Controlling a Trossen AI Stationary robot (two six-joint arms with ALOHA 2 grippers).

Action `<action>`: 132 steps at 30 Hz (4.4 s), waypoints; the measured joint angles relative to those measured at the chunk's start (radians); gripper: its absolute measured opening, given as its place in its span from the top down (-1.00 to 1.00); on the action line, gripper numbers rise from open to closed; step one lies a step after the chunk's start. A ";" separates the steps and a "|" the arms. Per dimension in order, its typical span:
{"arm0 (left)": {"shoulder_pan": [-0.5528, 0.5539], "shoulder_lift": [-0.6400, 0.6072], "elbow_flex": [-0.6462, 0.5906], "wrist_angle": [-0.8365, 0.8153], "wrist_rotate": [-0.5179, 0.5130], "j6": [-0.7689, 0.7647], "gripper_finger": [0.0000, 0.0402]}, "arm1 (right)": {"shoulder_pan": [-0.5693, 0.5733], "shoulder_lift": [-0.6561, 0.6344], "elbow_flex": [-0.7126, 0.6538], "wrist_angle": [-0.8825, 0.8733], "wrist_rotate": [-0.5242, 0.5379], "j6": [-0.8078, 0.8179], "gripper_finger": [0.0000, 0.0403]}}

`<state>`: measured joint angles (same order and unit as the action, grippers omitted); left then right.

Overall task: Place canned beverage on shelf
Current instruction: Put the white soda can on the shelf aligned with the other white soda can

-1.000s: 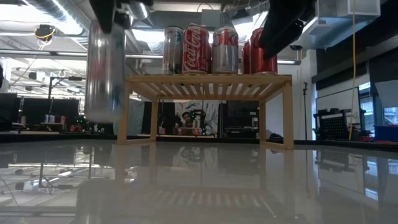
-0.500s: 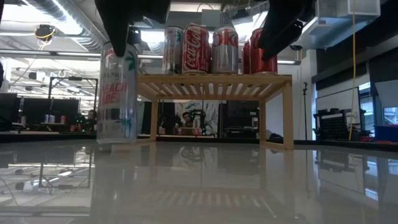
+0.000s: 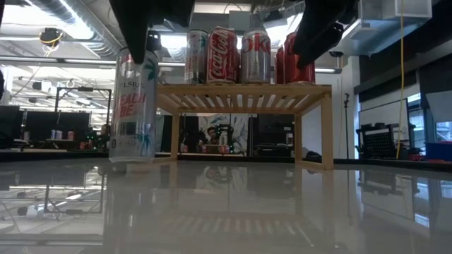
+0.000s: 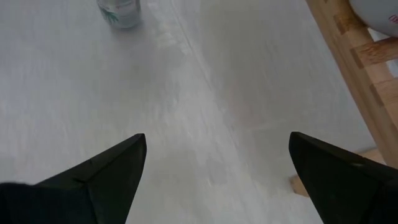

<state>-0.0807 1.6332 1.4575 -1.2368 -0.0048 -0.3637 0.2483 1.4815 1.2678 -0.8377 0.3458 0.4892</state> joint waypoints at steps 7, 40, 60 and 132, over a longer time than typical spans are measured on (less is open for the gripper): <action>-0.006 -0.002 0.000 -0.004 0.000 -0.002 -0.52 | 0.000 0.000 0.000 -0.001 0.000 -0.003 -0.90; -0.111 -0.693 -0.530 0.546 -0.151 -0.200 -0.52 | 0.000 0.000 0.001 0.002 -0.052 0.003 -0.90; -0.158 -0.468 -0.573 0.635 -0.228 0.022 -0.51 | 0.000 0.000 0.001 0.006 -0.052 0.011 -0.90; 0.451 -0.156 0.245 0.152 0.041 0.430 -0.14 | 0.000 0.023 0.001 0.036 -0.078 0.011 -0.90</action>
<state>0.3698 1.4776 1.7027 -1.0847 0.0362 0.0661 0.2481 1.5040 1.2686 -0.8013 0.2680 0.5003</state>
